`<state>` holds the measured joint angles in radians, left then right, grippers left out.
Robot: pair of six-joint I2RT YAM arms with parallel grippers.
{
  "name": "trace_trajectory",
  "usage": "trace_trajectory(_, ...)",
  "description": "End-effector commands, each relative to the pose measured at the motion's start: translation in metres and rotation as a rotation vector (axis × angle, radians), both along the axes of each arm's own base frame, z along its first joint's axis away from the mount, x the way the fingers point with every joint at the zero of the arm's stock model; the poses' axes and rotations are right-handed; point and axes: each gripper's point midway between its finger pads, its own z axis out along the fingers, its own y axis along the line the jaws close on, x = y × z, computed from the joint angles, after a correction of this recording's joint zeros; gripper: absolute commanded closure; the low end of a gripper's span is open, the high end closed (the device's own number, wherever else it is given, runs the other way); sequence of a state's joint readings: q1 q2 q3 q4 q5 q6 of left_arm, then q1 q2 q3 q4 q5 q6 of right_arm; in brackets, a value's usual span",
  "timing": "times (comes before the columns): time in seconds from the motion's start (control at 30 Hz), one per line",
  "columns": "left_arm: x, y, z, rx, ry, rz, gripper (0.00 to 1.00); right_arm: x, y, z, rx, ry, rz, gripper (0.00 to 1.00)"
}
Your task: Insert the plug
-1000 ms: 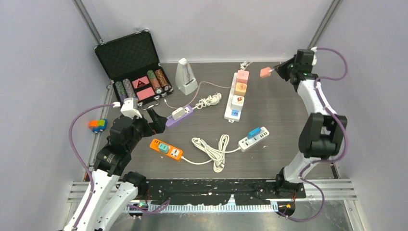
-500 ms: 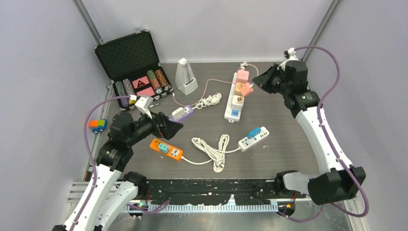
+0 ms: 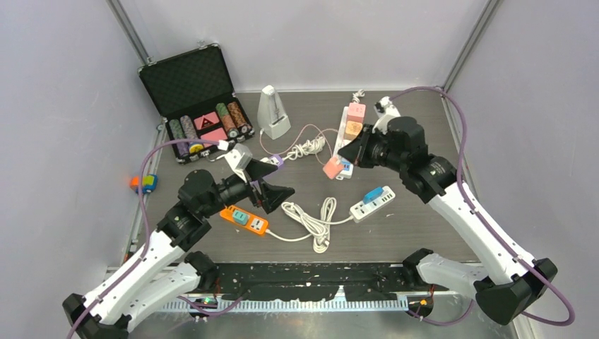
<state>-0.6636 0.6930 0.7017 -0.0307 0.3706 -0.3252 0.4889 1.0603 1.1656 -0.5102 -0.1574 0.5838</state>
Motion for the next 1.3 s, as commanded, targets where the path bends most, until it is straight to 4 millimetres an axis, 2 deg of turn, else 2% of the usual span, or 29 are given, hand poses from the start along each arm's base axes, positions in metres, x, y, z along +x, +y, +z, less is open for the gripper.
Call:
trace_trajectory(0.0,0.021,-0.005,0.019,-0.068,-0.076,0.065,0.06,-0.017,0.028,-0.004,0.0,-0.033,0.103,0.95)
trace_trajectory(0.17,0.017,-0.012,0.013,-0.052,-0.069,0.02,0.06,-0.038,0.062,-0.006,-0.002,-0.082,0.278,0.95)
trace_trajectory(0.27,0.02,-0.008,0.007,0.003,-0.108,0.033,0.06,-0.05,0.079,-0.005,-0.012,-0.125,0.39,0.95)
trace_trajectory(0.37,0.027,-0.002,0.013,0.036,-0.149,0.077,0.08,-0.063,0.092,-0.002,-0.009,-0.169,0.492,0.95)
trace_trajectory(0.43,0.022,-0.005,0.022,0.052,-0.199,0.028,0.1,-0.068,0.097,-0.005,-0.031,-0.193,0.545,0.95)
trace_trajectory(0.5,0.019,-0.005,0.032,0.113,-0.306,-0.008,0.19,-0.072,0.102,-0.006,-0.039,-0.211,0.589,0.95)
trace_trajectory(0.57,0.027,0.007,0.032,0.254,-0.464,0.022,0.22,-0.076,0.104,-0.007,-0.049,-0.224,0.624,0.95)
trace_trajectory(0.63,0.028,0.011,0.036,0.329,-0.627,0.007,0.2,-0.079,0.106,-0.007,-0.061,-0.238,0.651,0.95)
trace_trajectory(0.73,0.016,-0.004,0.036,0.379,-0.82,-0.144,0.18,-0.084,0.108,-0.004,-0.071,-0.261,0.682,0.95)
trace_trajectory(0.93,0.018,-0.027,0.024,0.465,-0.795,-0.346,0.19,-0.09,0.11,-0.002,-0.092,-0.287,0.716,0.95)
trace_trajectory(1.0,0.02,-0.034,0.028,0.439,-0.783,-0.359,0.29,-0.093,0.111,-0.002,-0.095,-0.293,0.732,0.95)
trace_trajectory(1.07,0.019,-0.039,0.025,0.425,-0.771,-0.385,0.43,-0.094,0.111,-0.002,-0.101,-0.298,0.736,0.95)
trace_trajectory(1.27,0.01,-0.035,-0.006,0.498,-0.732,-0.483,0.51,-0.093,0.109,0.004,-0.106,-0.317,0.728,0.95)
